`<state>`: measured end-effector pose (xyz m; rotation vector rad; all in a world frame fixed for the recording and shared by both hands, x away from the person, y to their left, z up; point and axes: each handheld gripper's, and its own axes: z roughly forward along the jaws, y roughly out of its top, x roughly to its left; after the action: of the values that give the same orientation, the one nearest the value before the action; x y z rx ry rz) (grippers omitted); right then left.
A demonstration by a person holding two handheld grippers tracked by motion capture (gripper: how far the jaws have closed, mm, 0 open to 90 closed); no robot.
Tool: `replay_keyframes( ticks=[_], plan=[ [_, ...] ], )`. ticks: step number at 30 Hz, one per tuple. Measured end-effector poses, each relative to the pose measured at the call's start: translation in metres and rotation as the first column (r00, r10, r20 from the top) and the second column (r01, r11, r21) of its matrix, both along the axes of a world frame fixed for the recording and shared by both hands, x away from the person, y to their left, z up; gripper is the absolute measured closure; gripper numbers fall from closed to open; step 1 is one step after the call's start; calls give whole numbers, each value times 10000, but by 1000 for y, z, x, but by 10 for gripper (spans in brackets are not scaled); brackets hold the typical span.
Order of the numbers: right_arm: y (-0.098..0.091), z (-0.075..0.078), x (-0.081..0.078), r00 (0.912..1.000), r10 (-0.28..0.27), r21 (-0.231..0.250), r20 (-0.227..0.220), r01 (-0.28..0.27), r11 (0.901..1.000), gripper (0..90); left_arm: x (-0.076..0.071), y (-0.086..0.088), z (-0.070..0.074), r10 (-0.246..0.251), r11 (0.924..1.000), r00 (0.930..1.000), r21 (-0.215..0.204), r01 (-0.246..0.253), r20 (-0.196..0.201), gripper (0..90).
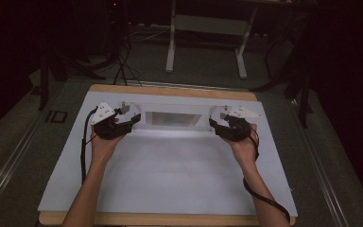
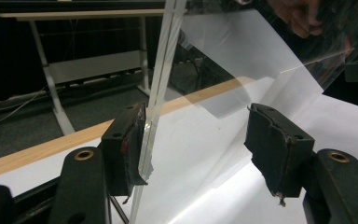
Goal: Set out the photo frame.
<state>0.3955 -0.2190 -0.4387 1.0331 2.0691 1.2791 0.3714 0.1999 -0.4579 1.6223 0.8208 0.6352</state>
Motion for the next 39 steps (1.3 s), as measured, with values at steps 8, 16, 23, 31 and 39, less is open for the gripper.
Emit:
replay_keyframes(
  ticks=[8,16,23,31,39],
  plan=[
    [-1,0,3,9999,-50,239,-127,53,9997,443,2,2,-1,203,9998,9998,-81,-203,-64,389],
    [-1,0,7,9997,-142,388,-213,150,9991,445,3,5,-1,235,9997,9996,20,-235,-134,390],
    [-2,0,8,9997,-95,432,-237,105,9990,446,10,2,1,202,9997,9996,119,-200,-211,378],
    [-2,-2,10,9996,-152,448,-249,163,9989,454,12,-2,1,327,9992,9993,228,-323,-176,396],
    [-4,-9,16,9990,-266,420,-348,281,9987,462,15,-2,1,411,9989,9991,213,-408,-117,404]
  ],
)
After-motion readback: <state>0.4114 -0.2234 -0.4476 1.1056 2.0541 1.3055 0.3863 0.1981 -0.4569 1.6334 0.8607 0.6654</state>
